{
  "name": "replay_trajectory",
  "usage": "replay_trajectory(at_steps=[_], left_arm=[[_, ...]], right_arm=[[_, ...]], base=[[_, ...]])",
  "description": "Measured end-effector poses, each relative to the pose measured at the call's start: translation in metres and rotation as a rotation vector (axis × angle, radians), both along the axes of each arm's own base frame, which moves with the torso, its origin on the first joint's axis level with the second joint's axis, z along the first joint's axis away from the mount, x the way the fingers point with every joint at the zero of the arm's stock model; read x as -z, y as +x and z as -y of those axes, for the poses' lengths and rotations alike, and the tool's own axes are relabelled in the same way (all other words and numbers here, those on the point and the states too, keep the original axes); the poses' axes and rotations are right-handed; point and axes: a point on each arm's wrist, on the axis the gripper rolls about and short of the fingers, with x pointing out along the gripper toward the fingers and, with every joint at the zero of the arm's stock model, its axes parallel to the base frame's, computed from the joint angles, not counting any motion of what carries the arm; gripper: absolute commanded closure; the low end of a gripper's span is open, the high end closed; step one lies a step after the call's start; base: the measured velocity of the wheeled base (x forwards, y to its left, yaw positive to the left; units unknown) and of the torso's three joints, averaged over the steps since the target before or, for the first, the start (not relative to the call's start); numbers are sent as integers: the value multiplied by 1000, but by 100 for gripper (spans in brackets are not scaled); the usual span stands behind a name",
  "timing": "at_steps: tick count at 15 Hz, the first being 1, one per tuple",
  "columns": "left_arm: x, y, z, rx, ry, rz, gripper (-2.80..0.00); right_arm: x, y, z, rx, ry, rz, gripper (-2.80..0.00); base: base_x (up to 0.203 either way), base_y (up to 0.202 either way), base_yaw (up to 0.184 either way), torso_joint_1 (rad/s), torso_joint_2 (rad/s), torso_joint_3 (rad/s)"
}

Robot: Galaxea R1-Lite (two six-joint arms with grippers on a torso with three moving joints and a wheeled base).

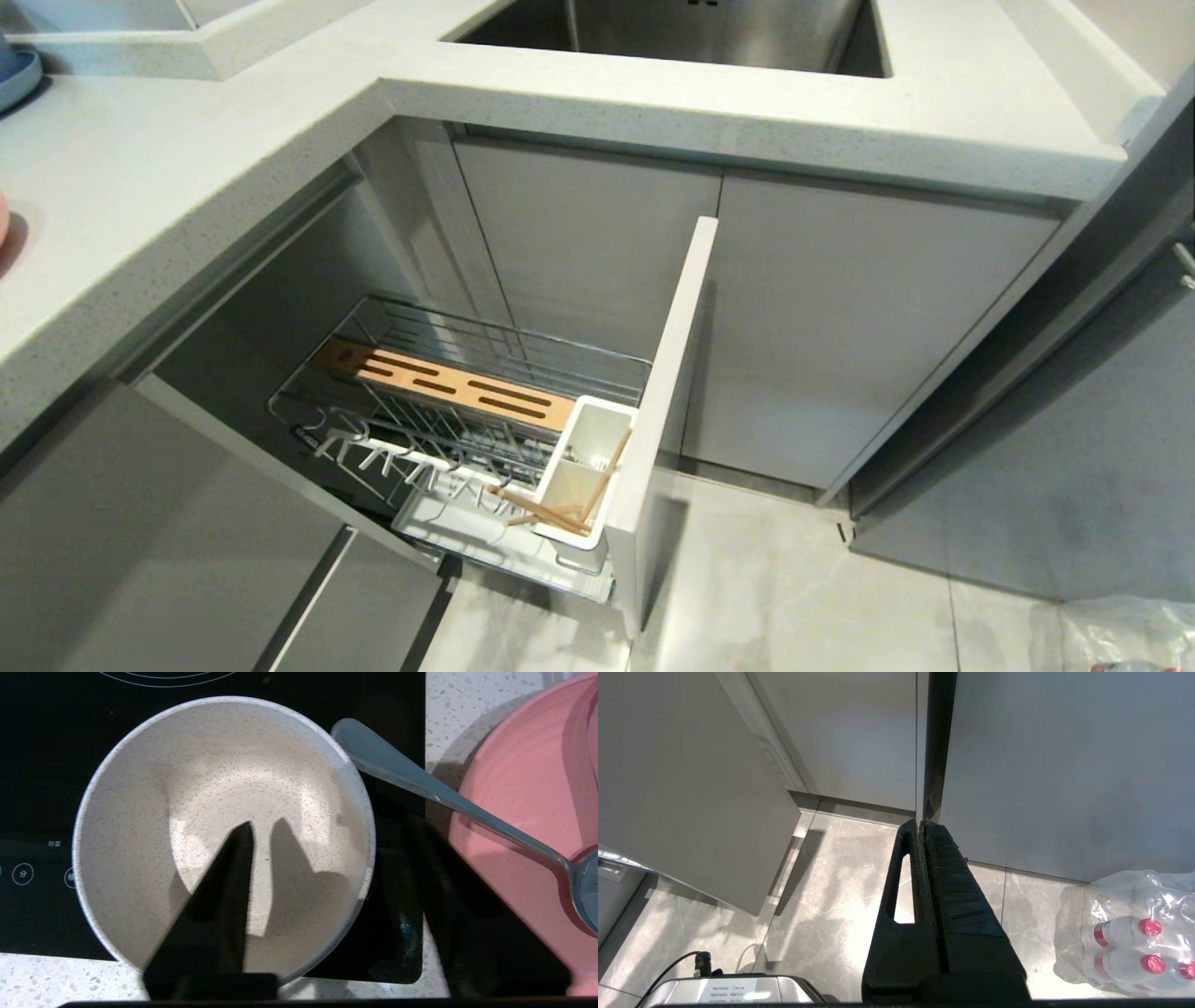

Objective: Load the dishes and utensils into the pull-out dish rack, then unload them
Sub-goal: Pick up the bowl and place it in the cupboard

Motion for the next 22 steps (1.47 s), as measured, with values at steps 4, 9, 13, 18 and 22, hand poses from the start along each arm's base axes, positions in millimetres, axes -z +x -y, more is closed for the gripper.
replay_trajectory(at_steps=[4, 9, 13, 18, 22], left_arm=[[2, -1, 1, -5, -3, -2, 0], [1, -3, 2, -10, 7, 5, 0], [-7, -9, 9, -23, 56, 36, 0], [-37, -29, 44, -10, 255, 163, 0], [-63, -51, 95, 209, 455, 350, 0]], right_arm=[[0, 0, 0, 0, 0, 0, 0], [0, 0, 0, 0, 0, 0, 0], [0, 0, 0, 0, 0, 0, 0], [0, 0, 0, 0, 0, 0, 0], [0, 0, 0, 0, 0, 0, 0]], base=[[0, 0, 0, 0, 0, 0], [0, 0, 0, 0, 0, 0], [0, 0, 0, 0, 0, 0], [0, 0, 0, 0, 0, 0], [0, 0, 0, 0, 0, 0]])
